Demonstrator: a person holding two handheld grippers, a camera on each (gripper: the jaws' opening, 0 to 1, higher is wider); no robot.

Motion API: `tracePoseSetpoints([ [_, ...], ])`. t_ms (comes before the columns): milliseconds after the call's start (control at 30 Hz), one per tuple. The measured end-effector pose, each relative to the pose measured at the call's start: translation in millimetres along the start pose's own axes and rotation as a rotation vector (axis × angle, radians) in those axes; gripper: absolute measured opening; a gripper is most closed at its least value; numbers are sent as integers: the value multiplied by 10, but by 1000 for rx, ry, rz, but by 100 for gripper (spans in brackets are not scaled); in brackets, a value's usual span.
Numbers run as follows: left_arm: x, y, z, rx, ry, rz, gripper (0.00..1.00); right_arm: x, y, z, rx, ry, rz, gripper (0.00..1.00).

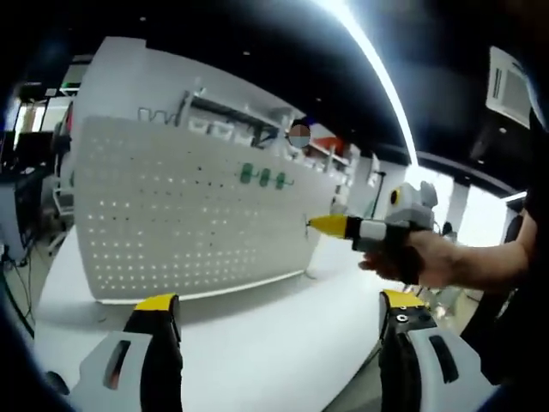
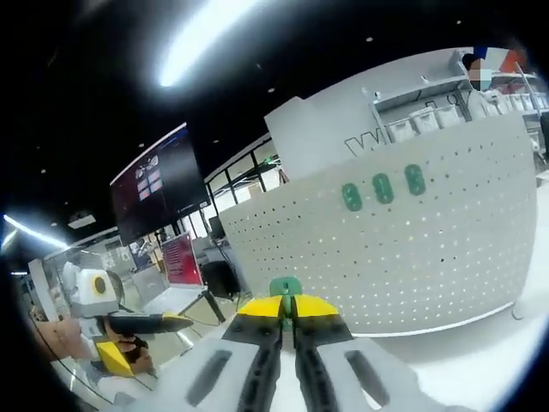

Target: Insert the hook assembly into the mounting plate slot until the hook locks in place.

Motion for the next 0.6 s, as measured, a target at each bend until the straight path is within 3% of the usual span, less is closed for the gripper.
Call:
tracePoseSetpoints([
  [333, 36, -51, -121, 45, 2, -12, 98, 54, -159, -131, -8, 1, -12, 0],
  [600, 53, -110, -173, 74, -5, -9, 97, 168, -235, -112, -15, 4, -30, 0],
])
Point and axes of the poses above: the point that each gripper's makers call its tool centre point, and the gripper's own axes: y roughly forward along the fingers, z roughly to its left, x roughly out of its top, the point moved 8 cm from there along -y, roughly backward along the fingers, and after that the axes turned 13 degrees about x, right-handed, at the moved point
